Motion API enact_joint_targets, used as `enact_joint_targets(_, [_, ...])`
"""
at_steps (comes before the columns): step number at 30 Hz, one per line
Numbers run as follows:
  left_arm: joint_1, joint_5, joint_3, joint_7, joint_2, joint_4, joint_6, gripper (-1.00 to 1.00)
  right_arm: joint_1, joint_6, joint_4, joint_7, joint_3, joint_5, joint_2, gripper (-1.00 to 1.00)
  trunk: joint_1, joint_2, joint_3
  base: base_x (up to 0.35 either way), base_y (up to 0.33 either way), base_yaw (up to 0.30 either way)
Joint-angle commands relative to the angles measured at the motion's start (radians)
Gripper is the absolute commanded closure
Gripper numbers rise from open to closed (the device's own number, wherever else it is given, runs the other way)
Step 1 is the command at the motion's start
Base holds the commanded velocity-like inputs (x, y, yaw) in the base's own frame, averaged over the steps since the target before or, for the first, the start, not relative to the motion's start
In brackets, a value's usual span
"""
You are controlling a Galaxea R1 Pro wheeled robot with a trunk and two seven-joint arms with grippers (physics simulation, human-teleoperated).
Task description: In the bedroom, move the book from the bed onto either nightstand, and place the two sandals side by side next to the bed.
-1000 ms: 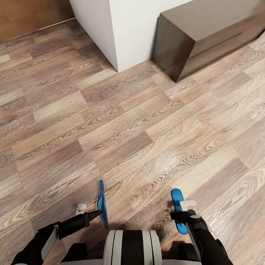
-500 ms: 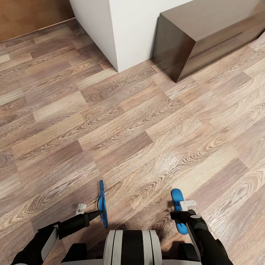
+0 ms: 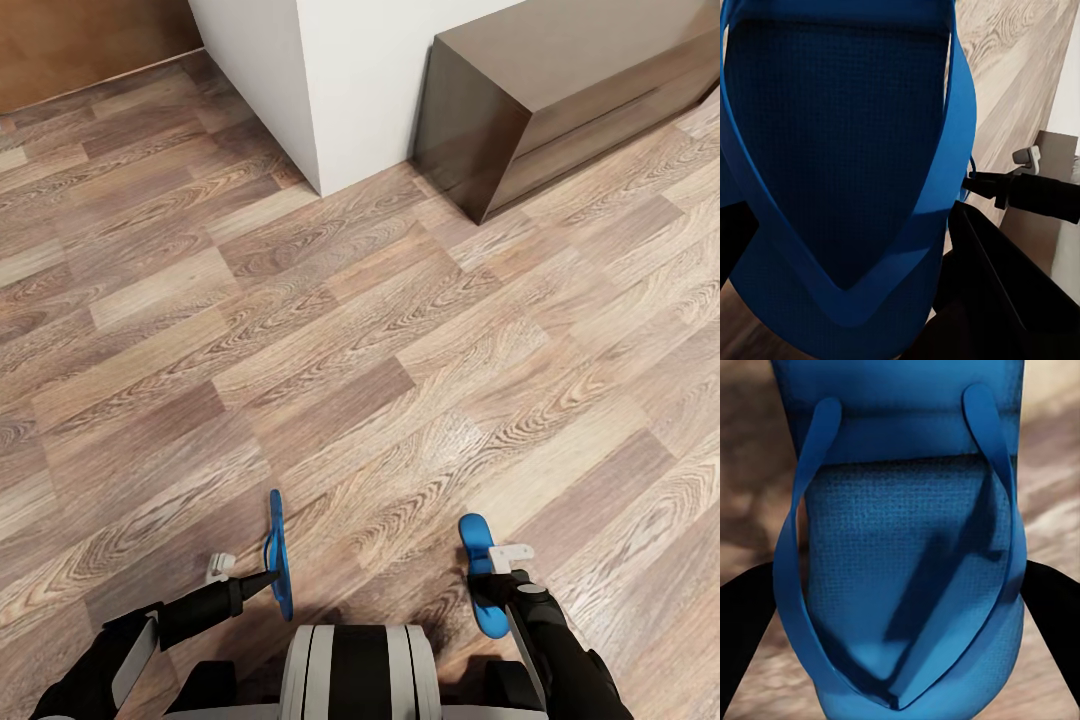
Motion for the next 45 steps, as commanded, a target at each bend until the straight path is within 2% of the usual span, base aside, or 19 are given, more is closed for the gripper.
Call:
enact_joint_targets(1, [0.000, 0.003, 0.000, -0.004, 0.000, 0.000, 0.009, 1.00, 0.000, 0.005, -0.002, 0.009, -0.004, 0.006, 0.001, 1.00, 0.000, 0.000, -0.001, 0.000, 0.000, 0.000])
enact_joint_targets(5, [0.000, 0.003, -0.001, -0.004, 0.000, 0.000, 0.009, 1.00, 0.000, 0.005, -0.002, 0.009, -0.003, 0.006, 0.001, 1.00, -0.001, 0.001, 0.011, 0.000, 0.000, 0.000])
enact_joint_targets(13, [0.000, 0.003, 0.000, -0.004, 0.000, 0.000, 0.009, 1.00, 0.000, 0.005, -0.002, 0.009, -0.004, 0.006, 0.001, 1.00, -0.001, 0.001, 0.011, 0.000, 0.000, 0.000])
enact_joint_targets(45, [0.000, 0.003, -0.001, 0.007, 0.000, 0.000, 0.009, 1.00, 0.000, -0.001, -0.010, 0.012, -0.006, 0.003, 0.001, 1.00, -0.016, 0.008, 0.135, 0.000, 0.000, 0.000])
